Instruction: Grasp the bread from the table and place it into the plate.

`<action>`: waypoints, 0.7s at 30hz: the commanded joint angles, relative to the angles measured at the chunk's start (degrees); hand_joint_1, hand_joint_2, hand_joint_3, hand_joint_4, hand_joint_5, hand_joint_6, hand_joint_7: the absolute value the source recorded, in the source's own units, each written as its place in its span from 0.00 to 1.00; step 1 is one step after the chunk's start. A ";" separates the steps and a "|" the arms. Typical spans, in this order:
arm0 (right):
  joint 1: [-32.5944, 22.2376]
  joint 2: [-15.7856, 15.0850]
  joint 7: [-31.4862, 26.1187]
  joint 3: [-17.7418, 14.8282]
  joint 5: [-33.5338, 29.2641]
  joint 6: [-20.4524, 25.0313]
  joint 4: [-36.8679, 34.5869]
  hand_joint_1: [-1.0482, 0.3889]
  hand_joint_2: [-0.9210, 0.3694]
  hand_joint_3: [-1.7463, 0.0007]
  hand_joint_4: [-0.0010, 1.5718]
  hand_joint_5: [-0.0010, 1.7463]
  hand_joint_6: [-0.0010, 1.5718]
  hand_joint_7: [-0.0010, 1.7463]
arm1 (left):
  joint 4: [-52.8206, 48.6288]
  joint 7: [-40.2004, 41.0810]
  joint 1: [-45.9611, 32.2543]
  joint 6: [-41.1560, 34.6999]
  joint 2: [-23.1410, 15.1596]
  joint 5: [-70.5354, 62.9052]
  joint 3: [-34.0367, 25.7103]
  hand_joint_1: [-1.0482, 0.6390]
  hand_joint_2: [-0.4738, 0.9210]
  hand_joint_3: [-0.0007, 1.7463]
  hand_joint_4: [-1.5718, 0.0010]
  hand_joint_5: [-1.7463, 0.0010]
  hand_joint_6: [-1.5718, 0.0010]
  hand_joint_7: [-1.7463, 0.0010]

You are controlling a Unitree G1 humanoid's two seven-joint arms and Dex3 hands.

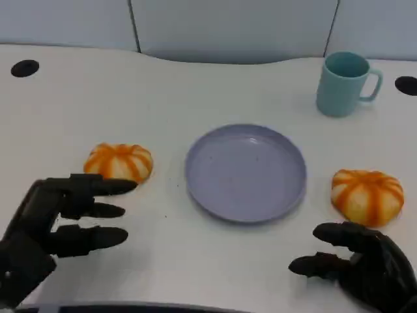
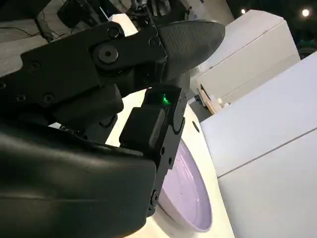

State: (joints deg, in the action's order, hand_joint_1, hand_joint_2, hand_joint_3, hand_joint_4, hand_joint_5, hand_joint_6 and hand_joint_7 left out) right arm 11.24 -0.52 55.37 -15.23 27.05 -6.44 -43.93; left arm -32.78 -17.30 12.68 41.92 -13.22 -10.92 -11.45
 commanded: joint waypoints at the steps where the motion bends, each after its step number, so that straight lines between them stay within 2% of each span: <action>1: -0.88 -0.29 -0.90 0.07 0.15 0.67 1.26 0.25 0.00 0.89 0.79 0.09 0.77 0.00 | 5.12 9.27 1.94 -1.62 -5.92 -10.54 2.45 0.00 1.00 0.14 0.48 1.00 0.61 1.00; 7: -1.17 -0.34 -0.89 0.28 -0.09 0.09 1.33 0.24 0.00 0.89 0.79 0.09 0.77 0.00 | 8.31 15.10 4.67 -8.43 -10.89 -19.40 6.86 0.00 1.00 0.17 0.62 1.00 0.72 1.00; 14: -0.98 -0.45 -1.11 0.10 0.14 0.56 1.22 0.25 0.00 0.90 0.79 0.10 0.78 0.01 | 6.54 16.96 10.02 -13.17 -14.62 -24.51 12.60 0.00 1.00 0.21 0.79 1.00 0.85 1.00; 19: -1.30 -0.96 -1.34 0.29 -0.15 0.90 1.95 0.25 0.00 0.89 0.80 0.10 0.77 0.00 | 5.85 16.22 13.77 -16.99 -16.25 -27.49 16.93 0.00 1.00 0.21 0.84 1.00 0.88 1.00; 21: -1.43 -1.09 -1.47 0.30 -0.08 1.32 2.32 0.24 0.00 0.90 0.80 0.10 0.77 0.00 | 6.56 15.09 14.74 -18.66 -16.62 -28.20 18.49 0.00 1.00 0.17 0.85 1.00 0.88 1.00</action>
State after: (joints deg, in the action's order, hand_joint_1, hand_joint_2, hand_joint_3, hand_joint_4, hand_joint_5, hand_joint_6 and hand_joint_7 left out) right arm 10.57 -0.49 54.49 -14.94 26.98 -6.01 -42.37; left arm -26.84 -1.08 25.85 25.12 -28.03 -38.06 5.27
